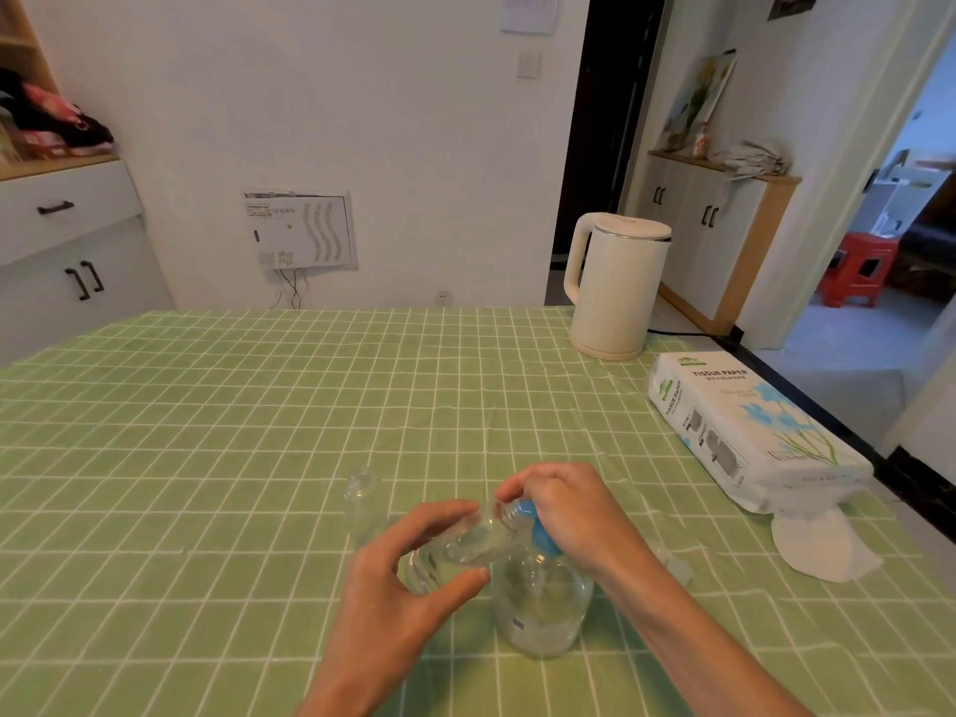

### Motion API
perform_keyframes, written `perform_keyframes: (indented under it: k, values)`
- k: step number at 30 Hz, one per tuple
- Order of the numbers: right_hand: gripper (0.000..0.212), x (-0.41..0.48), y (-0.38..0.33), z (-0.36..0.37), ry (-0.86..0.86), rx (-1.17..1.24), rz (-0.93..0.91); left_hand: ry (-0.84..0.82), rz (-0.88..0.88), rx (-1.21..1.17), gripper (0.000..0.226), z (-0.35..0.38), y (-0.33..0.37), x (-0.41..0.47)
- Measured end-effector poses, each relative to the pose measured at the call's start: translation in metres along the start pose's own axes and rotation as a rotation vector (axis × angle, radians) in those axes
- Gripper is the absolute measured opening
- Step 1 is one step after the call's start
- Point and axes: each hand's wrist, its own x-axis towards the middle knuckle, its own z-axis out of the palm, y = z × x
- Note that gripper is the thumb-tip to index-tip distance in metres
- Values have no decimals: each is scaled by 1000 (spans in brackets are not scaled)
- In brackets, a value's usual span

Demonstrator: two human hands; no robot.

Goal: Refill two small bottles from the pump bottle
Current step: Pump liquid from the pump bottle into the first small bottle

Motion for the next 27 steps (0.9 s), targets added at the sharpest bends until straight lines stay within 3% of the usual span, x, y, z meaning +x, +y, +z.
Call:
perform_keyframes:
  k: [12, 27]
  values:
    - [28, 2, -5, -10, 26, -63, -22, 23, 11, -15, 50, -2, 3, 1]
    - [38, 1, 3, -2, -4, -25, -11, 15, -16, -38, 50, 0, 1, 0]
